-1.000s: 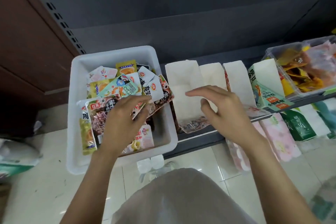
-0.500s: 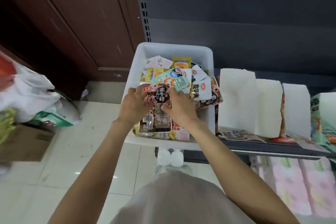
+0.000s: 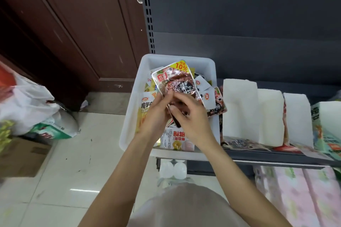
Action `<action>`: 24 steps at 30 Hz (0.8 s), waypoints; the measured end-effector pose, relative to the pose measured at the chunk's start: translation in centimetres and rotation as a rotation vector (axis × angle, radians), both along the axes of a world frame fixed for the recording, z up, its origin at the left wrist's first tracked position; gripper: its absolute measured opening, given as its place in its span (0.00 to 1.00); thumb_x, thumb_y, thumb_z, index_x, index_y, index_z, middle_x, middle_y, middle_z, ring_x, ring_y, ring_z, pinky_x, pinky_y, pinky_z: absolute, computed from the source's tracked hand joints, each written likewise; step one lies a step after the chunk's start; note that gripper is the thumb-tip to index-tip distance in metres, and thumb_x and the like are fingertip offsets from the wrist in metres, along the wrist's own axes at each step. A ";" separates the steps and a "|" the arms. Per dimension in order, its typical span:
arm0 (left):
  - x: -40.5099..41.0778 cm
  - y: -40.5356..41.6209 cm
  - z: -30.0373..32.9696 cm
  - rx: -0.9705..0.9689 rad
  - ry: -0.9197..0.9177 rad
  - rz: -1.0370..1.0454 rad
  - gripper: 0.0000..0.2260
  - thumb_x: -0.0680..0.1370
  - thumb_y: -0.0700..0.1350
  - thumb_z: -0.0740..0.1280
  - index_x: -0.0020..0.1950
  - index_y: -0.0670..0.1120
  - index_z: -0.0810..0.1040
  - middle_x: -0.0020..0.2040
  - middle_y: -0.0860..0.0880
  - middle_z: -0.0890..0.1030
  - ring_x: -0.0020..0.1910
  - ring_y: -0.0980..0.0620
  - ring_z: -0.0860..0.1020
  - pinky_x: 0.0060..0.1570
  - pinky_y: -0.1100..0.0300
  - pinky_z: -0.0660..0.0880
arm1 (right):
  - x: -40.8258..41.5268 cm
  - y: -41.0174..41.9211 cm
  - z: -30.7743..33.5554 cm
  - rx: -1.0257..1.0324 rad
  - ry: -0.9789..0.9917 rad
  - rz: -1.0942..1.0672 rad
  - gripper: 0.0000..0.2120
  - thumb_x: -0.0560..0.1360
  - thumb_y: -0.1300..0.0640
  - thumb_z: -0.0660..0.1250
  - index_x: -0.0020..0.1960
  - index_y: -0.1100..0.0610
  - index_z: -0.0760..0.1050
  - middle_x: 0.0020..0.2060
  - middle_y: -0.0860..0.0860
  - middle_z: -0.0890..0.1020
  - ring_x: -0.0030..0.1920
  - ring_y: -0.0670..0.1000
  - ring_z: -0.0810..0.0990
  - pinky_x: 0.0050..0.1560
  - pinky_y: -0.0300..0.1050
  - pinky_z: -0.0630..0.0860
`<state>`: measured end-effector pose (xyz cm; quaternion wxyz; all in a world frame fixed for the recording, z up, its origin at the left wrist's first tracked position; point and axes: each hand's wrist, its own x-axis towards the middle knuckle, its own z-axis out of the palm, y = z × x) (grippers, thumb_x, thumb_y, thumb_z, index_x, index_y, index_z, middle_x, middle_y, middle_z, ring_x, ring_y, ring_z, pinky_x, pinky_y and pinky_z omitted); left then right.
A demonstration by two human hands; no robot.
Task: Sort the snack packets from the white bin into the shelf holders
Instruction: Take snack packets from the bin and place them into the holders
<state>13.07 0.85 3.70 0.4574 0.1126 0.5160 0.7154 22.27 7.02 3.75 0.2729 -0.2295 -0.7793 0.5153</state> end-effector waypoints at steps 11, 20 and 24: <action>2.4 3.2 3.5 0.049 0.555 -0.355 0.11 0.82 0.44 0.57 0.61 0.56 0.72 0.56 0.54 0.81 0.56 0.58 0.79 0.56 0.57 0.76 | 8.1 7.5 6.0 0.022 -0.089 -0.284 0.30 0.75 0.55 0.69 0.72 0.45 0.59 0.56 0.41 0.75 0.51 0.40 0.78 0.44 0.30 0.75; 7.8 8.5 -0.3 0.112 1.327 -0.439 0.12 0.78 0.47 0.65 0.54 0.40 0.80 0.47 0.46 0.82 0.41 0.52 0.79 0.40 0.58 0.76 | 17.0 9.9 3.9 0.141 -0.071 -0.364 0.19 0.79 0.63 0.62 0.49 0.37 0.66 0.43 0.36 0.79 0.42 0.40 0.80 0.39 0.36 0.75; 7.6 8.4 -2.0 0.009 1.521 -0.492 0.09 0.76 0.47 0.68 0.52 0.43 0.81 0.44 0.47 0.83 0.39 0.50 0.80 0.44 0.53 0.76 | 17.6 10.2 0.8 0.076 -0.131 -0.328 0.12 0.79 0.63 0.62 0.49 0.46 0.67 0.41 0.41 0.79 0.41 0.42 0.79 0.41 0.39 0.74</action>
